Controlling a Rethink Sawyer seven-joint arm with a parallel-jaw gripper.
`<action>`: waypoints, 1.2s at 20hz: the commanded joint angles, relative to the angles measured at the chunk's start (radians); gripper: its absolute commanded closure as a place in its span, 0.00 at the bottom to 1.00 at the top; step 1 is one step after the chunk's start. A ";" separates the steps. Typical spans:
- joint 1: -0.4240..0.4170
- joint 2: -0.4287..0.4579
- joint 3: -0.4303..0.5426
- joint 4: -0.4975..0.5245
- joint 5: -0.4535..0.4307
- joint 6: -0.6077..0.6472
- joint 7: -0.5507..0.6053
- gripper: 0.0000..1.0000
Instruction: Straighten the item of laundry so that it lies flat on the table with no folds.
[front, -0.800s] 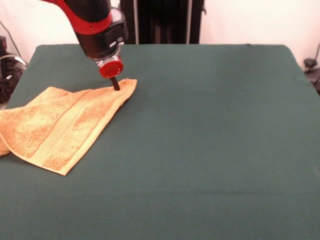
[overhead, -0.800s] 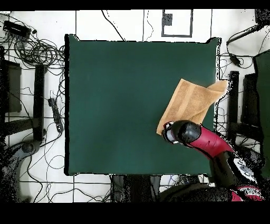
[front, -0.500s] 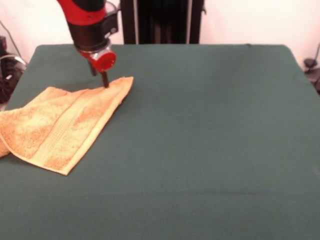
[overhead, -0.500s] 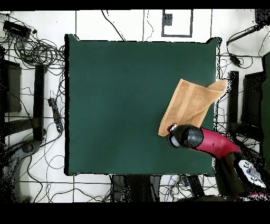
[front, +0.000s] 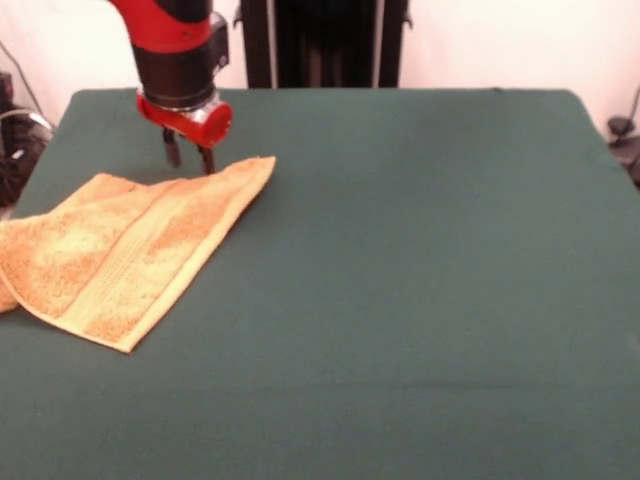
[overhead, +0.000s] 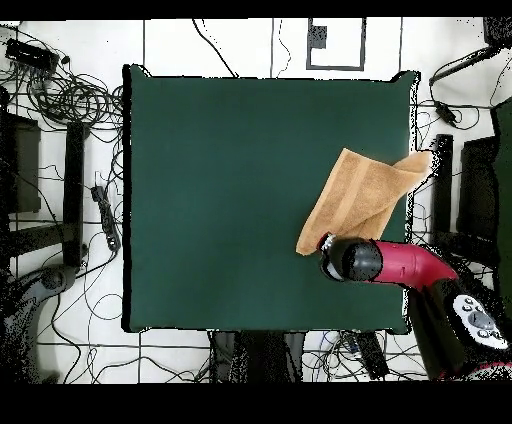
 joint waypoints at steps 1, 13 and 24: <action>0.046 0.096 0.215 -0.061 -0.058 -0.023 -0.236 0.00; 0.078 -0.067 0.192 0.009 0.019 0.049 -0.090 0.00; 0.161 -0.089 0.188 -0.025 0.062 0.126 -0.039 0.00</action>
